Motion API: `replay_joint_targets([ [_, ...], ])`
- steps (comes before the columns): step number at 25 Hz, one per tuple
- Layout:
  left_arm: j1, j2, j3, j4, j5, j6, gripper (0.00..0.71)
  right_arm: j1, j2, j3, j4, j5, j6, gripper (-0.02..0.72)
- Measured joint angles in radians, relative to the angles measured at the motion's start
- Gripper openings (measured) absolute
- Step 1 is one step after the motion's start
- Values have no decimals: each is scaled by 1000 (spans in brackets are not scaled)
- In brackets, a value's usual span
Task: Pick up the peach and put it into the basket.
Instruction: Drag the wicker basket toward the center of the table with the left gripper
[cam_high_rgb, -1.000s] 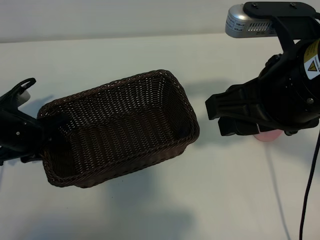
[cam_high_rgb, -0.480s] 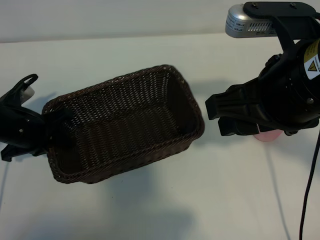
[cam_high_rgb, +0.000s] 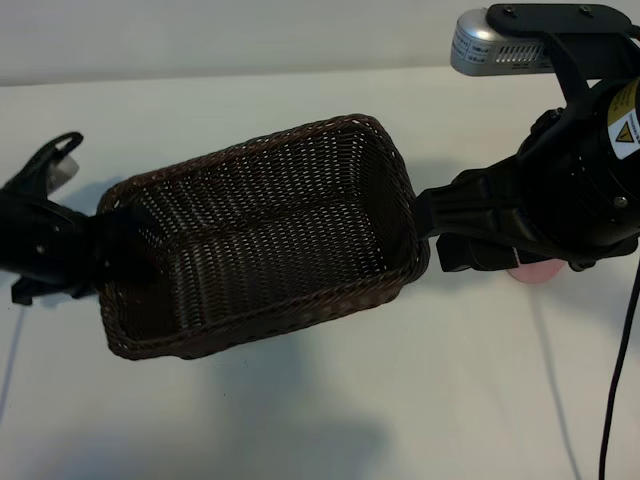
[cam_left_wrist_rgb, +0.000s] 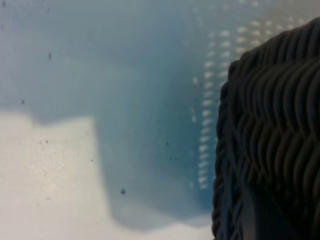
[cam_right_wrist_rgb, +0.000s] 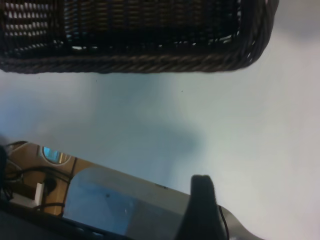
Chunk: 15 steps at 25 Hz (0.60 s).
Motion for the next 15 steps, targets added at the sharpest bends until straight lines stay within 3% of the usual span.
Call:
replay_joint_targets([
  [7, -16, -4, -211, 242, 127, -173, 116, 0, 0, 0, 0, 0, 0, 545],
  [15, -142, 62, -367, 342, 165, -285, 116, 0, 0, 0, 0, 0, 0, 545],
])
